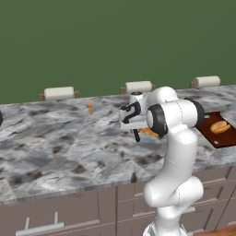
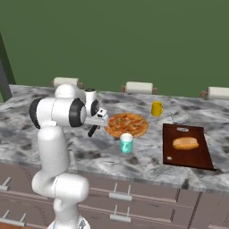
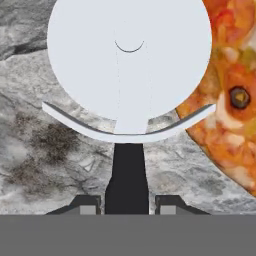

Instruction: Take the pizza cutter from the drawer on the left and place it on the dining counter for cutting.

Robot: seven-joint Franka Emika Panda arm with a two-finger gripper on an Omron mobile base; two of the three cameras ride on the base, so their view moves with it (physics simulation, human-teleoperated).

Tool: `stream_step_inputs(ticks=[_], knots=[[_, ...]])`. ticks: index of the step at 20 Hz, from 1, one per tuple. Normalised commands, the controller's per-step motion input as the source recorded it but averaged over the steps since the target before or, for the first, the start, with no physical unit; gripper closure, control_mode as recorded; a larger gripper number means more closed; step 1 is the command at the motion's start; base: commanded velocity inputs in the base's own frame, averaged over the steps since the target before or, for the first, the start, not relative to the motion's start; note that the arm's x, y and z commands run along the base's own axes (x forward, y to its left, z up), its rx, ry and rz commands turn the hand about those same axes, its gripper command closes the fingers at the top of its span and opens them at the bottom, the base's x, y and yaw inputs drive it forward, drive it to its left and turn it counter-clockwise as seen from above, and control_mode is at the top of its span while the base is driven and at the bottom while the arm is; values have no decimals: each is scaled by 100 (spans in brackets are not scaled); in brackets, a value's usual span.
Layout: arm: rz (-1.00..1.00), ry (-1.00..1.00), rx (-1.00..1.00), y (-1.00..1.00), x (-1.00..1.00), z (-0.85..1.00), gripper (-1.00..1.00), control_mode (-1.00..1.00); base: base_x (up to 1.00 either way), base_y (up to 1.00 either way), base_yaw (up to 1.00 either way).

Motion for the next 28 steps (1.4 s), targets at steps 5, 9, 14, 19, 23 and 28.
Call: stream_step_inputs(ticks=[5, 9, 14, 19, 23, 28], knots=[[0, 0, 0, 0, 23, -55, 100, -100, 0, 0, 0], [0, 0, 0, 0, 18, -46, 100, -100, 0, 0, 0], [0, 0, 0, 0, 5, -16, -100, -100, 0, 0, 0], [0, 0, 0, 0, 0, 0, -100, -100, 0, 0, 0], [0, 0, 0, 0, 0, 0, -100, -100, 0, 0, 0], [0, 0, 0, 0, -4, 15, -100, -100, 0, 0, 0]])
